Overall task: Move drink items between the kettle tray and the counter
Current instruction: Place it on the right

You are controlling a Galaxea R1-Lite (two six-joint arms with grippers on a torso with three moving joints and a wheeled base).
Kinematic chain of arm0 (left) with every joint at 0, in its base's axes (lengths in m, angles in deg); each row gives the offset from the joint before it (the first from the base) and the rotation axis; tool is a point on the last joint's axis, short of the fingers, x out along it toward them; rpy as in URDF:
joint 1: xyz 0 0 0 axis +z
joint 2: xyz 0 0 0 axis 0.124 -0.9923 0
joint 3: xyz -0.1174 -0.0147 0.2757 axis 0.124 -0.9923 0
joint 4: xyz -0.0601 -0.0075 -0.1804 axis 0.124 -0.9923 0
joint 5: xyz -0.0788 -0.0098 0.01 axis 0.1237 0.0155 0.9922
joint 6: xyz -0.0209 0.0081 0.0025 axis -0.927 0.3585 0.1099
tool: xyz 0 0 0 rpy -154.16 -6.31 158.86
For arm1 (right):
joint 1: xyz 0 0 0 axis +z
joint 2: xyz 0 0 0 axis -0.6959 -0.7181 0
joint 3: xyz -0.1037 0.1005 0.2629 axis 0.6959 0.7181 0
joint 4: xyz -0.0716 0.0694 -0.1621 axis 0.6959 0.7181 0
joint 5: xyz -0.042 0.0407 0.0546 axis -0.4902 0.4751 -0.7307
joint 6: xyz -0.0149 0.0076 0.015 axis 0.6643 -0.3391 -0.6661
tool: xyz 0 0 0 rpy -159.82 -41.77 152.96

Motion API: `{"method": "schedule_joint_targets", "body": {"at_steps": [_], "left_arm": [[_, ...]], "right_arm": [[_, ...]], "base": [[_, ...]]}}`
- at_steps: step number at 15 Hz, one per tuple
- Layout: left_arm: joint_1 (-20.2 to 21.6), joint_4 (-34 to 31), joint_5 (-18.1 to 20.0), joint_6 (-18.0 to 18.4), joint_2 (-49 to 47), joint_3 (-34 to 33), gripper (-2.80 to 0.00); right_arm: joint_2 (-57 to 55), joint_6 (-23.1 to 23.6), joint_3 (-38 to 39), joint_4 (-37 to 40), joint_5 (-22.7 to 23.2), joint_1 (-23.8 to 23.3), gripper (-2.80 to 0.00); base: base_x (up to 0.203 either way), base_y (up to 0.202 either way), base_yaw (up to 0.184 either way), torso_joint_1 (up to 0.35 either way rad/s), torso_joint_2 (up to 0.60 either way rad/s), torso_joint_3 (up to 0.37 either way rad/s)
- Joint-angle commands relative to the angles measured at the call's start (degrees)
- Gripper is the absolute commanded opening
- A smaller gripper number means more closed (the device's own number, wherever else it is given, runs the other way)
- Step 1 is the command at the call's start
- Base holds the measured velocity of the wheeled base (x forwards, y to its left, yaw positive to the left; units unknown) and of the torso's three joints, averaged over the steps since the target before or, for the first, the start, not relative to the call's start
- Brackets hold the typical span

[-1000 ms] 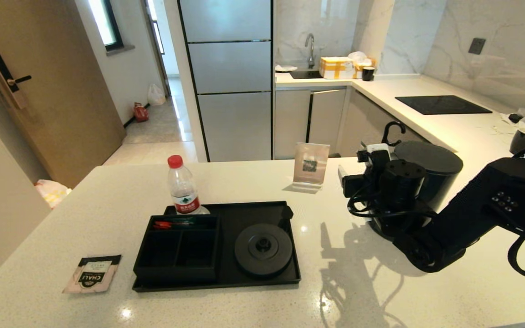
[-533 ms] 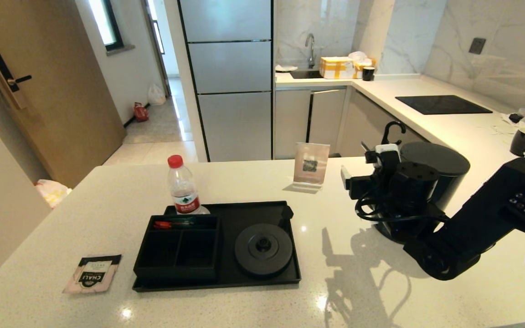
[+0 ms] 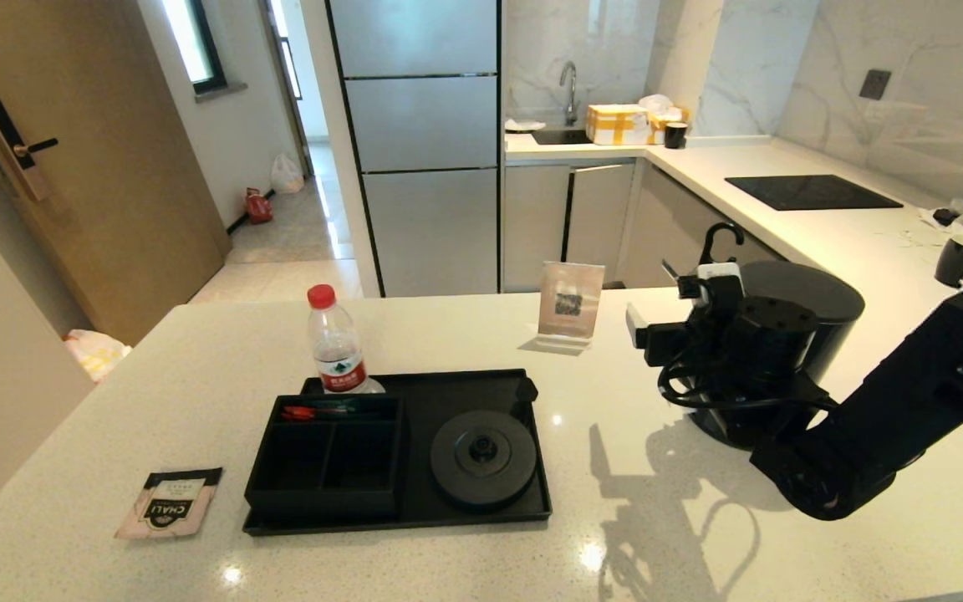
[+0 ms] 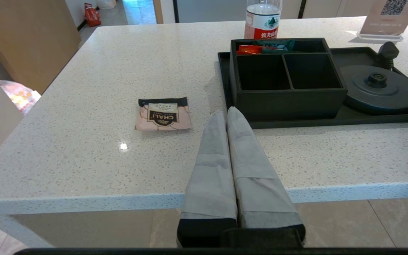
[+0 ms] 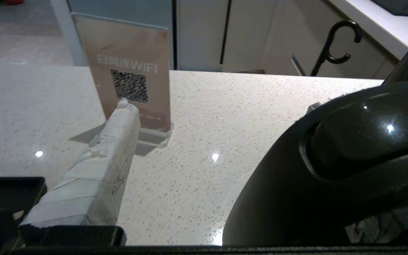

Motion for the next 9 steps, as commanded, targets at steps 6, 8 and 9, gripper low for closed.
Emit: {"method": "schedule_joint_targets", "body": {"at_steps": [6,8,9], "left_arm": [[0.11,0.05,-0.01,0.08,0.02,-0.09,-2.80],[0.11,0.05,-0.01,0.08,0.02,-0.09,-2.80],[0.02,0.05,-0.01,0.08,0.02,0.00,-2.80]], "right_arm": [[7.14,-4.27,10.12,-0.69,9.24,-0.07,0.00],[7.17,-4.34,10.16,-0.69,9.31,-0.07,0.00],[7.74,-4.40,10.87,-0.69,9.34,-0.06,0.00]], "base": [[0.000,0.000,0.000,0.000,0.00,0.000],[0.000,0.000,0.000,0.000,0.00,0.000],[0.000,0.000,0.000,0.000,0.00,0.000]]}}
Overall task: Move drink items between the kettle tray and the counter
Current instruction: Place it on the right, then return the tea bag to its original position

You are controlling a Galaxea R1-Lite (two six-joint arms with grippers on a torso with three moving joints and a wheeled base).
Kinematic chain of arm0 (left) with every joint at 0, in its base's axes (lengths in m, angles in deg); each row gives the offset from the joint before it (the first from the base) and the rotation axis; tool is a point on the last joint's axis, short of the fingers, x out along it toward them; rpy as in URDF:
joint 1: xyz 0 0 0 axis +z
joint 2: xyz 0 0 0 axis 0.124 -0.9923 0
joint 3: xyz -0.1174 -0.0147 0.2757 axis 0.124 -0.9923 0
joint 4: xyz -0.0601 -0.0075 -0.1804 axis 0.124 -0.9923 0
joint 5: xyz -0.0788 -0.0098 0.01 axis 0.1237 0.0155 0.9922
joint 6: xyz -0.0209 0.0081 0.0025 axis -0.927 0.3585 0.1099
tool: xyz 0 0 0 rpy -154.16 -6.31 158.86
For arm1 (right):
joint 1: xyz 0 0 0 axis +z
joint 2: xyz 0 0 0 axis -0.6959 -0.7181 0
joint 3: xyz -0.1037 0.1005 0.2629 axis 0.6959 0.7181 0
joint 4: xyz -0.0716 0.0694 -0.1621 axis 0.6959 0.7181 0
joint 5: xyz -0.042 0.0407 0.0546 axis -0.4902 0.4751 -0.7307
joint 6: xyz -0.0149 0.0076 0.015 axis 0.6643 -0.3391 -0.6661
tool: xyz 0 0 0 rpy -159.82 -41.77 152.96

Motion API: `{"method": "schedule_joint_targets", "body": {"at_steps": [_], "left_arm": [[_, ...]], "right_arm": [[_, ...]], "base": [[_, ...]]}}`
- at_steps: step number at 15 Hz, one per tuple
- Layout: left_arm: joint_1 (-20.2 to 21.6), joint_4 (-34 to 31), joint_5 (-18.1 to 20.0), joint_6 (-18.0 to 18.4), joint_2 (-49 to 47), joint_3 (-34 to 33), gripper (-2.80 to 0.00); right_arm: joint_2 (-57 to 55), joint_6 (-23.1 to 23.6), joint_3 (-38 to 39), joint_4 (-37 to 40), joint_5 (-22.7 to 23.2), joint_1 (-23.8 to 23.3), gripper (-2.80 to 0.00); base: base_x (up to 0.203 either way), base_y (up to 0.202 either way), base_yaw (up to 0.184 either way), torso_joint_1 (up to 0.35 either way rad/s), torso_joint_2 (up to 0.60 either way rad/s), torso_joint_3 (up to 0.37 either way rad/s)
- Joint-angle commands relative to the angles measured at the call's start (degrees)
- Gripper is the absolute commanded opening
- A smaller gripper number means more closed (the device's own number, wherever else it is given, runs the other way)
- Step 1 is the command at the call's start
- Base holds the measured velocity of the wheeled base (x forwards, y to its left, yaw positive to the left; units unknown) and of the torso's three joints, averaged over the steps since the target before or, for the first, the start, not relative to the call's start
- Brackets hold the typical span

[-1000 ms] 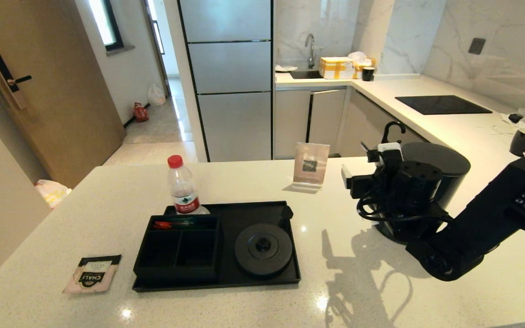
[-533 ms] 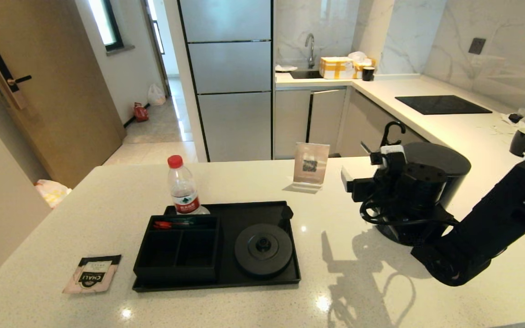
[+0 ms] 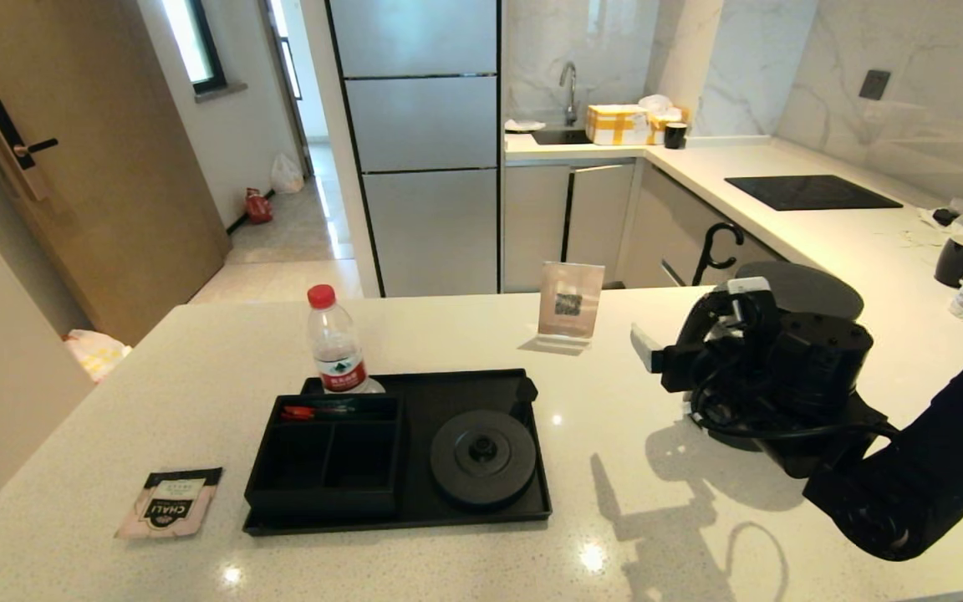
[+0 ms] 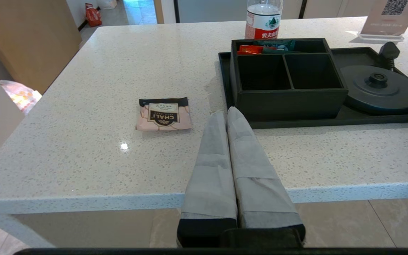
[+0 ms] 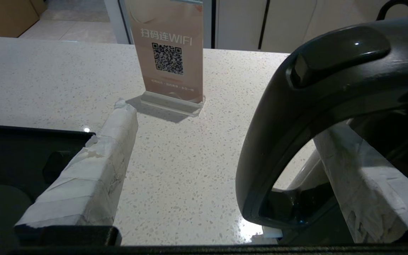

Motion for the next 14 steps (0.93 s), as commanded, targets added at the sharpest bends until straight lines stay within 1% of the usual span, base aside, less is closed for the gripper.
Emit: {"method": "schedule_joint_targets", "body": {"at_steps": [1,2,4,5,7,9,10,12,13,14], "left_arm": [[0.02,0.03,0.02,-0.01,0.04,0.00,-2.80],[-0.07,0.03,0.02,-0.07,0.02,0.00,-2.80],[-0.07,0.03,0.02,0.01,0.02,0.00,-2.80],[-0.07,0.03,0.02,0.01,0.02,0.00,-2.80],[-0.07,0.03,0.02,-0.07,0.02,0.00,-2.80],[0.02,0.03,0.02,-0.07,0.02,0.00,-2.80],[-0.07,0.03,0.02,0.01,0.11,0.00,-2.80],[-0.07,0.03,0.02,-0.07,0.02,0.00,-2.80],[-0.07,0.03,0.02,-0.07,0.02,0.00,-2.80],[0.02,0.03,0.02,-0.02,0.02,0.00,-2.80]], "right_arm": [[3.45,-0.11,3.04,-0.42,-0.02,0.06,0.00],[5.46,-0.31,5.09,-0.42,0.00,0.09,0.00],[6.02,-0.51,5.79,-0.40,0.03,0.10,0.00],[7.35,-0.65,7.37,-0.32,0.08,0.07,0.00],[14.35,-2.34,13.99,-0.14,0.55,0.09,0.00],[18.99,-4.22,18.90,0.09,1.33,0.10,0.00],[21.40,-4.51,20.06,1.06,1.54,0.10,0.00],[28.02,-4.74,20.73,5.51,1.81,0.10,0.00],[29.06,-4.86,21.00,7.48,1.94,0.10,0.00],[29.40,-4.89,20.59,8.32,2.10,0.09,-2.75]], "base": [[0.000,0.000,0.000,0.000,0.00,0.000],[0.000,0.000,0.000,0.000,0.00,0.000],[0.000,0.000,0.000,0.000,0.00,0.000],[0.000,0.000,0.000,0.000,0.00,0.000],[0.000,0.000,0.000,0.000,0.00,0.000],[0.000,0.000,0.000,0.000,0.00,0.000],[0.000,0.000,0.000,0.000,0.00,0.000],[0.000,0.000,0.000,0.000,0.00,0.000],[0.000,0.000,0.000,0.000,0.00,0.000],[0.000,0.000,0.000,0.000,0.00,0.000]]}}
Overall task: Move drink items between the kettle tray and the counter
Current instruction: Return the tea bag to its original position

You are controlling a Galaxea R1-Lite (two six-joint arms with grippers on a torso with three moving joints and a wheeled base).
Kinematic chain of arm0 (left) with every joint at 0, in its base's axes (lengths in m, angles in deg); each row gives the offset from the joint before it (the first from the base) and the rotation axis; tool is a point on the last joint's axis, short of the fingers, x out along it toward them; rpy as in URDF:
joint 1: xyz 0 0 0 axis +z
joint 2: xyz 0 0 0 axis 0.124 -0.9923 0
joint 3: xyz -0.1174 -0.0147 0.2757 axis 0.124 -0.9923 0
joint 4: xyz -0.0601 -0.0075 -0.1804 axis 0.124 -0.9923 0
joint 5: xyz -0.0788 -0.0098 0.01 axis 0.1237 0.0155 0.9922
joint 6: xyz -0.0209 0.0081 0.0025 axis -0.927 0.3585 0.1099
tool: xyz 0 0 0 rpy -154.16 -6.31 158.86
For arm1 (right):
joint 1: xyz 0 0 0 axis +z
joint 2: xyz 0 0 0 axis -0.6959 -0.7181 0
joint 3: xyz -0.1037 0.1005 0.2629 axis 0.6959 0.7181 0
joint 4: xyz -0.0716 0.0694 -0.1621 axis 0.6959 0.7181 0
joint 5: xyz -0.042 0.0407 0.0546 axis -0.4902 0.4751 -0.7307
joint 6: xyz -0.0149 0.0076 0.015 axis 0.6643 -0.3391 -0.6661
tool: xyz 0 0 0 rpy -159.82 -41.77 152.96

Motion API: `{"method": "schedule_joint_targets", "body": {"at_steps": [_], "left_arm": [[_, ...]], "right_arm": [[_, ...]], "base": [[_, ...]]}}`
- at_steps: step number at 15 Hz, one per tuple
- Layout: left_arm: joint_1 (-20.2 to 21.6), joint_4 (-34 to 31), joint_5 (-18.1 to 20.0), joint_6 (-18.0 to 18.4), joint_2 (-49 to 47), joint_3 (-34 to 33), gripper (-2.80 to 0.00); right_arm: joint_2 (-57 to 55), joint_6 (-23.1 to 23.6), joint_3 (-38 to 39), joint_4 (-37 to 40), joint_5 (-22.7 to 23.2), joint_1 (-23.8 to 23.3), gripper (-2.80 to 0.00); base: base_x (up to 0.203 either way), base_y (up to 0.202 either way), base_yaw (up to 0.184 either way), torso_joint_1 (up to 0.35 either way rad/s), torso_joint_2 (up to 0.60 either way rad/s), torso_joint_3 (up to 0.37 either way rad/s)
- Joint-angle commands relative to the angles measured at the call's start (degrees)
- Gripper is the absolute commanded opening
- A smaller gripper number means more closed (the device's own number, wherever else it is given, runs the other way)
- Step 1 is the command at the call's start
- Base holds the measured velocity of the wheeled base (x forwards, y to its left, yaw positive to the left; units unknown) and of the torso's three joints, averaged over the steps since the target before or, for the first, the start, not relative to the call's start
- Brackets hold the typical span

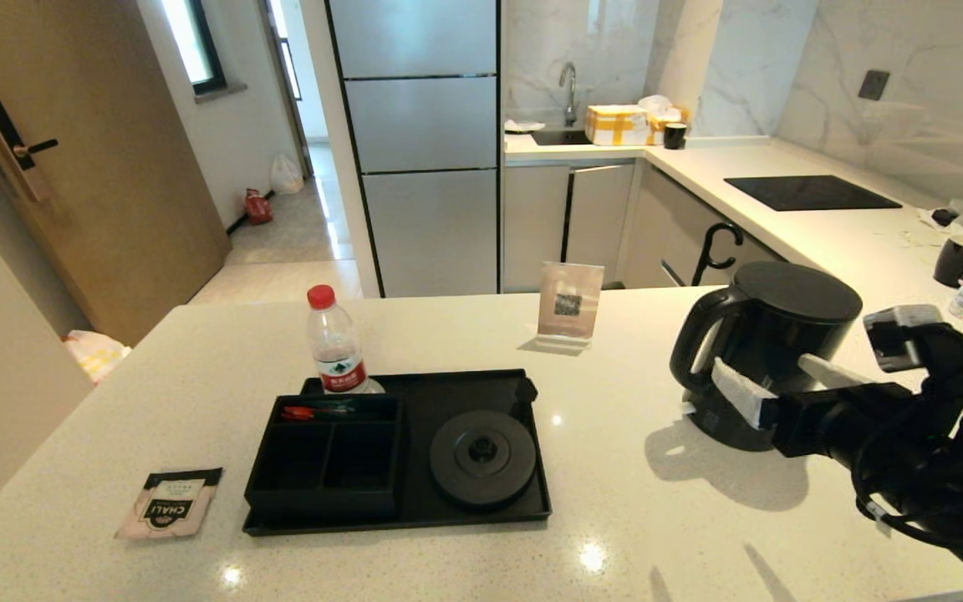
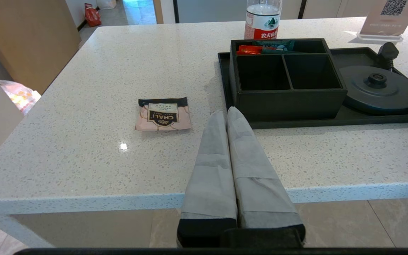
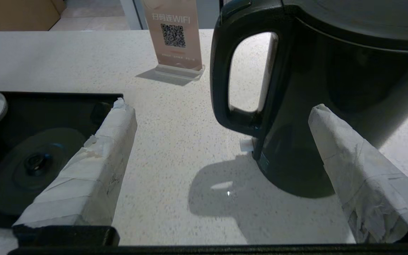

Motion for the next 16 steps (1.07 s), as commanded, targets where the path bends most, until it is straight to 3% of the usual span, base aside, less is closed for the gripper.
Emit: {"method": "schedule_joint_targets", "body": {"at_steps": [1,4,8,10,13,16], "left_arm": [[0.09,0.02,0.00,-0.02,0.02,0.00,-2.80],[0.01,0.02,0.00,0.07,0.03,0.00,-2.80],[0.00,0.02,0.00,-0.02,0.02,0.00,-2.80],[0.00,0.02,0.00,-0.01,0.11,-0.09,-2.80],[0.00,0.02,0.00,0.07,0.09,0.00,-2.80],[0.08,0.02,0.00,-0.02,0.02,0.00,-2.80]], "right_arm": [[5.95,-0.12,-1.36,4.95,0.23,-0.01,-2.80],[20.11,-0.68,-6.37,22.90,0.32,-0.06,-2.80],[44.34,-1.03,-17.84,59.32,-4.88,-0.51,-2.80],[52.27,-1.06,-22.60,73.44,-7.51,-2.73,-2.80],[63.67,-0.71,-30.34,92.02,-8.90,-14.62,-2.80],[76.06,-0.76,-34.53,108.06,-6.97,-20.86,-2.80]], "base": [[0.000,0.000,0.000,0.000,0.00,0.000],[0.000,0.000,0.000,0.000,0.00,0.000],[0.000,0.000,0.000,0.000,0.00,0.000],[0.000,0.000,0.000,0.000,0.00,0.000],[0.000,0.000,0.000,0.000,0.00,0.000],[0.000,0.000,0.000,0.000,0.00,0.000]]}}
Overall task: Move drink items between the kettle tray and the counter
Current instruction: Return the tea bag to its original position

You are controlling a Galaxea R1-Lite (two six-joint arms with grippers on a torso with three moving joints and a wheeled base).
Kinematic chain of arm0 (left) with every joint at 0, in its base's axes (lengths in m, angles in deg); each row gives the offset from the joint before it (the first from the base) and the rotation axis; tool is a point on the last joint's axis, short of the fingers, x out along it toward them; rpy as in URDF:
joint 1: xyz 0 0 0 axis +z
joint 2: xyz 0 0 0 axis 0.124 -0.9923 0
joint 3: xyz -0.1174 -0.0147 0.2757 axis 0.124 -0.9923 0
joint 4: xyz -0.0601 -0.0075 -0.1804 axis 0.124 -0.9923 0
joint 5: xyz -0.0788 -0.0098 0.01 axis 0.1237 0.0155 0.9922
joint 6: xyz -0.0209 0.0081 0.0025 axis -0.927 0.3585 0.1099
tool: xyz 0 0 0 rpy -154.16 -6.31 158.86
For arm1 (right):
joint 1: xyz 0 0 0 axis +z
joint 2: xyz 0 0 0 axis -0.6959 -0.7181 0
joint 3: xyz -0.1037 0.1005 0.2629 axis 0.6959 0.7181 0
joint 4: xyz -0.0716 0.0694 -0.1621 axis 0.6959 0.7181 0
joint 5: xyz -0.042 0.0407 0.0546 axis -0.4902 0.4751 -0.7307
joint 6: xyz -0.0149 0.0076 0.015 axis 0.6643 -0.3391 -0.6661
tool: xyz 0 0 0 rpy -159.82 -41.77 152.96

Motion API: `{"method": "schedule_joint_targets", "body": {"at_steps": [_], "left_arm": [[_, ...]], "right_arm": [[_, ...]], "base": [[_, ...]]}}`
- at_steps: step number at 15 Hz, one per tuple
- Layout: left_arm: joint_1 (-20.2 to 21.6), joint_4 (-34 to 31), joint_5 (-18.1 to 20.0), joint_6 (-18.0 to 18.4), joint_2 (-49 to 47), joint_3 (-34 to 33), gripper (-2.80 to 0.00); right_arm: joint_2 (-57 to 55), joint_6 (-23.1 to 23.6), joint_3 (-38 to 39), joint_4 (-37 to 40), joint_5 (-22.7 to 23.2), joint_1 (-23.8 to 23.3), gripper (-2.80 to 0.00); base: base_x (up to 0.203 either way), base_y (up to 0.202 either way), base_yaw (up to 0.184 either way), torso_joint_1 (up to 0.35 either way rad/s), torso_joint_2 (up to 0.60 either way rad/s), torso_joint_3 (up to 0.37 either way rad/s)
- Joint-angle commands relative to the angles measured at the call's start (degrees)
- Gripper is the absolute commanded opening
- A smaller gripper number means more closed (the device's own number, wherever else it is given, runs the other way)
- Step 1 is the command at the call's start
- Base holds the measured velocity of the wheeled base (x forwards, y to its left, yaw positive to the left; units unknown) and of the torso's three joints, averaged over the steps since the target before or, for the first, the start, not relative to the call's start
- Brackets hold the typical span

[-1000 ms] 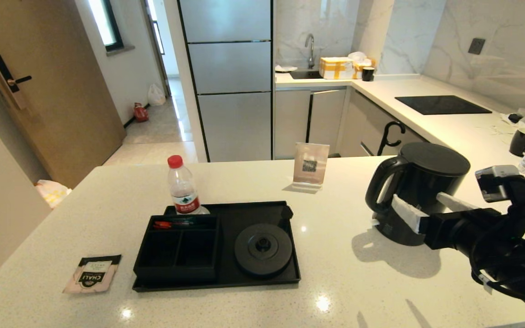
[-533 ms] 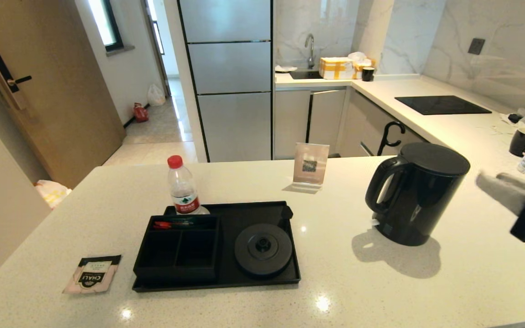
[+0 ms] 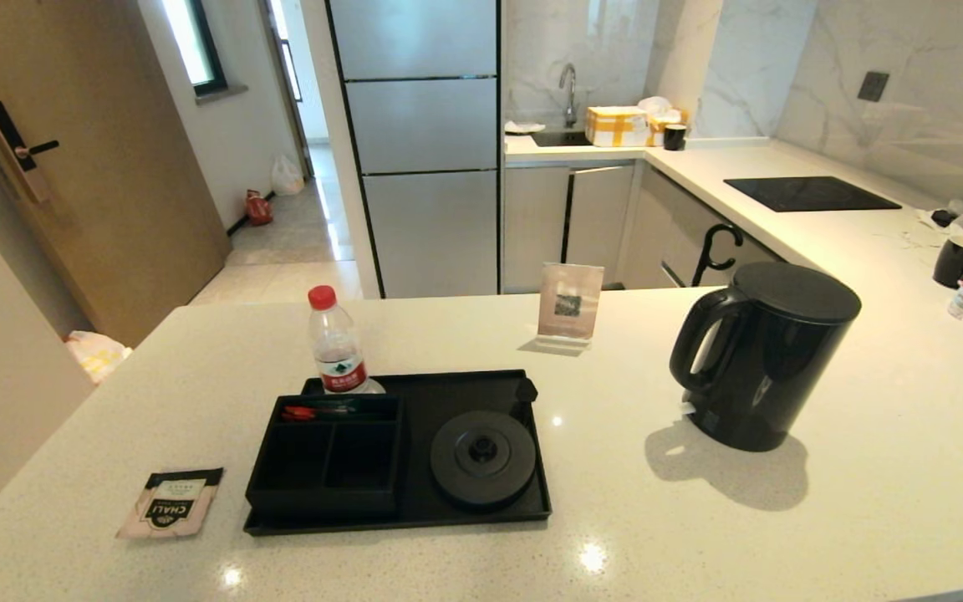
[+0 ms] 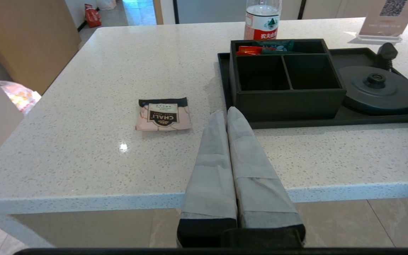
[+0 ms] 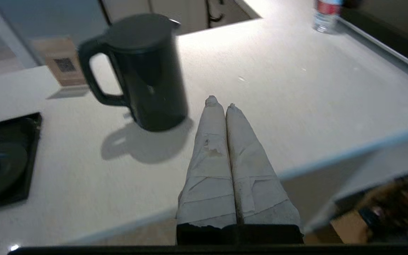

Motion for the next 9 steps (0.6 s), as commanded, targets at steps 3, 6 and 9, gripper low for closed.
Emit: {"method": "schedule_joint_targets", "body": {"at_steps": [3,6,9], "left_arm": [[0.07,0.05,0.02,0.07,0.02,-0.07,-2.80],[0.08,0.05,0.02,0.00,0.03,0.00,-2.80],[0.08,0.05,0.02,0.08,0.11,0.00,-2.80]], "right_arm": [[17.64,0.08,-3.68,16.28,4.87,-4.37,-2.80],[23.88,-3.07,2.60,11.32,17.37,-4.31,-2.80],[23.65,-4.80,17.85,-4.11,20.07,-4.27,-2.80]], "base": [[0.000,0.000,0.000,0.000,0.00,0.000],[0.000,0.000,0.000,0.000,0.00,0.000],[0.000,0.000,0.000,0.000,0.00,0.000]]}}
